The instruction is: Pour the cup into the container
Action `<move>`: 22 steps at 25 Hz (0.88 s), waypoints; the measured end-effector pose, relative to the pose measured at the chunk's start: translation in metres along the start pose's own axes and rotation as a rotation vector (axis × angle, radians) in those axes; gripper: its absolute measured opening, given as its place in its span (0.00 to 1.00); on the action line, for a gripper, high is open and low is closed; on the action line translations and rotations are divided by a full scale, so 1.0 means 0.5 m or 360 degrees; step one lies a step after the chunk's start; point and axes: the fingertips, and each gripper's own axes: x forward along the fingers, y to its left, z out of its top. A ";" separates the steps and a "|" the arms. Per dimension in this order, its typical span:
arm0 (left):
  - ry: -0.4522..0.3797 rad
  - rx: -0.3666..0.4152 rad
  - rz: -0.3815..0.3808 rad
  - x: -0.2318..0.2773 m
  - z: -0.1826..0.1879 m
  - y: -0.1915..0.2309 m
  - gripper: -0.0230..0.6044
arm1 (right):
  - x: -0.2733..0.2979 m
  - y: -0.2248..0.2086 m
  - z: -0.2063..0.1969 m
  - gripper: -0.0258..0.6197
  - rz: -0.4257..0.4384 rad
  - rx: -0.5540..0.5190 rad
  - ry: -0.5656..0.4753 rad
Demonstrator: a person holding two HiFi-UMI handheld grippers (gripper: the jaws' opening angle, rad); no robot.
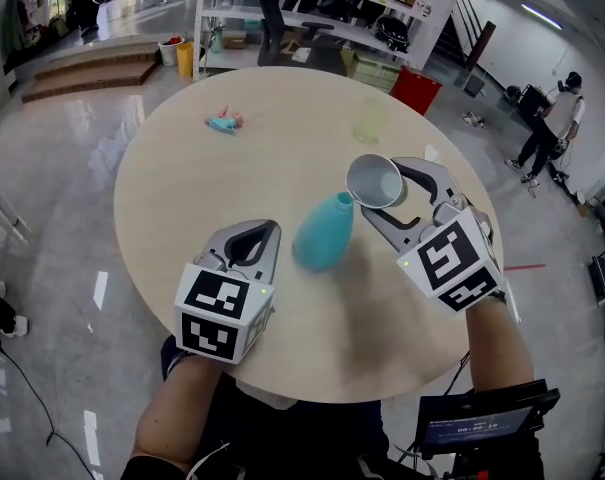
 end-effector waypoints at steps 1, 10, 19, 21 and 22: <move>0.0001 0.0001 0.0000 0.000 -0.001 0.001 0.03 | 0.001 0.000 0.000 0.47 -0.0002 -0.0001 0.0000; 0.0003 0.0000 -0.0009 0.002 0.002 0.001 0.03 | 0.003 -0.007 0.002 0.47 -0.0022 -0.0044 0.0023; 0.0001 0.0001 -0.0012 0.002 -0.001 -0.003 0.03 | 0.002 -0.004 -0.001 0.47 -0.0028 -0.0060 0.0030; 0.0001 0.0000 -0.0011 -0.001 0.005 -0.006 0.03 | -0.003 -0.008 0.002 0.47 -0.0025 -0.0066 0.0031; 0.0002 0.0000 -0.0010 -0.002 0.006 -0.006 0.03 | -0.004 -0.007 0.003 0.47 -0.0022 -0.0067 0.0029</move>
